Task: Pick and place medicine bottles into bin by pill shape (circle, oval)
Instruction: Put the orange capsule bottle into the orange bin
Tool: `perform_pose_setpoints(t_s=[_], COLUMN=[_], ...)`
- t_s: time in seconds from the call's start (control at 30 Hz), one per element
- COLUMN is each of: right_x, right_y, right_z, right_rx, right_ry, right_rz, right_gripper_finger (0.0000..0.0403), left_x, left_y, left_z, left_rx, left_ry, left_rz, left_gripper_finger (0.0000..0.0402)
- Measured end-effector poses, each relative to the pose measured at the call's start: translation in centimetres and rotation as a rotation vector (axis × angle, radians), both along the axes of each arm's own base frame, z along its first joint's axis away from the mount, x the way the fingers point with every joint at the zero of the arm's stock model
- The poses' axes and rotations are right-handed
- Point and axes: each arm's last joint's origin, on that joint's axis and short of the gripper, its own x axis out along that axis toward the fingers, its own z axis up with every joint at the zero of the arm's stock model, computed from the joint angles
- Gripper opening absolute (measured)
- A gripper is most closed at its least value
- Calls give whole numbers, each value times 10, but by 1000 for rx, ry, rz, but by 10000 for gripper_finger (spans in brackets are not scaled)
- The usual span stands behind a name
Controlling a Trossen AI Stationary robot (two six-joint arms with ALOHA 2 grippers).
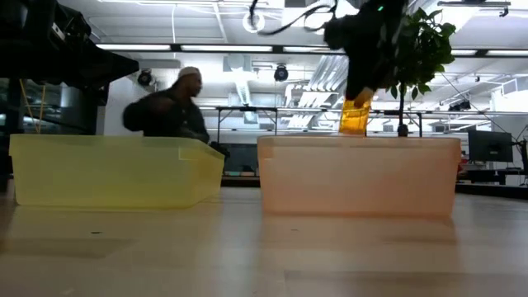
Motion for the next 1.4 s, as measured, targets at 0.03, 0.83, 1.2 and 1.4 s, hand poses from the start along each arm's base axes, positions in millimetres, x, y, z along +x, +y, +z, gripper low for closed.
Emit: perform_pose_setpoints(t_s=[0.03,0.83,1.2,1.4], right_x=[6,45,45,45], right_y=[-1,-19,-19,-19], right_z=[-6,-73,-73,-73], right_rx=[-5,-42,-38,-39], right_ry=[27,196,187,187], right_rz=[15,34,18,18], right_gripper_finger=[186,186,236,244], left_x=[0,0,0,0], left_y=[0,0,0,0], left_z=[0,0,0,0], left_rx=[0,0,0,0], left_ry=[0,0,0,1], left_rz=[0,0,0,0], left_gripper_finger=[5,5,5,5])
